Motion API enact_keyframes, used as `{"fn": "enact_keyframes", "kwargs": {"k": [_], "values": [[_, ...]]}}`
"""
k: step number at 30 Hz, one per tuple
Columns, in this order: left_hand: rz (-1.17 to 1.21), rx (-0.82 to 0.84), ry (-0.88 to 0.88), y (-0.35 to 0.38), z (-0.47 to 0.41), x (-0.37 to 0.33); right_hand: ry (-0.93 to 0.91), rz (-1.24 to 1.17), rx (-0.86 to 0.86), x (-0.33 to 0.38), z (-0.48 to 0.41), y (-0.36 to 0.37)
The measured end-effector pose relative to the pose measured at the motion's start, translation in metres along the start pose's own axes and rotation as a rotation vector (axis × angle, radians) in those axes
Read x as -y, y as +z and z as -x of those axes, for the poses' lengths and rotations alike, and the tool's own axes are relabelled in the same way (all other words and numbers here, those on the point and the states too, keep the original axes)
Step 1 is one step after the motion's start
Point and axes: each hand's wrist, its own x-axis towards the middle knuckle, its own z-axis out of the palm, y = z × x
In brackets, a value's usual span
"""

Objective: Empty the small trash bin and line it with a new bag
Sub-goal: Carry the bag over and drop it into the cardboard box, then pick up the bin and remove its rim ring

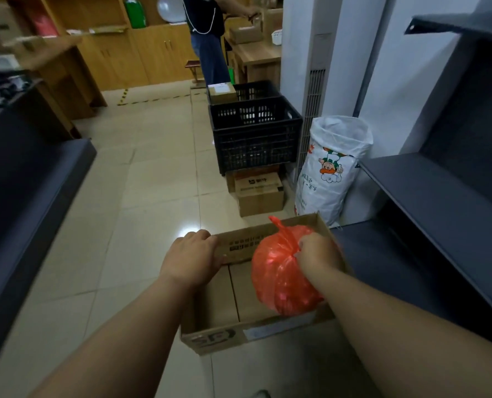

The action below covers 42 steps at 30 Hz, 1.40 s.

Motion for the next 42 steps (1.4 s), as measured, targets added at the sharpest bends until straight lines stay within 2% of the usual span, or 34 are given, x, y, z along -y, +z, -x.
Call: {"fn": "enact_keyframes", "kwargs": {"k": [6, 10, 12, 17, 23, 31, 42], "values": [[-0.009, 0.051, 0.057, 0.002, -0.081, 0.038, 0.096, -0.129, -0.004, 0.038, -0.067, 0.03], [-0.027, 0.101, 0.118, 0.005, -0.117, 0.041, 0.029, -0.066, 0.097, 0.053, -0.087, 0.023], [-0.032, 0.102, 0.166, 0.003, -0.133, 0.034, 0.014, -0.024, 0.043, 0.054, -0.092, 0.014], [-0.002, 0.072, 0.327, -0.009, -0.165, -0.016, 0.038, -0.005, 0.002, 0.025, -0.086, -0.021], [0.006, 0.025, 0.583, -0.032, -0.166, -0.124, 0.147, 0.004, -0.148, -0.048, -0.049, -0.074], [-0.086, -0.038, 0.946, -0.056, -0.09, -0.292, 0.369, -0.058, -0.346, -0.181, 0.073, -0.133], [-0.098, -0.099, 1.48, -0.076, 0.152, -0.494, 0.863, -0.115, -0.589, -0.347, 0.344, -0.148]]}}
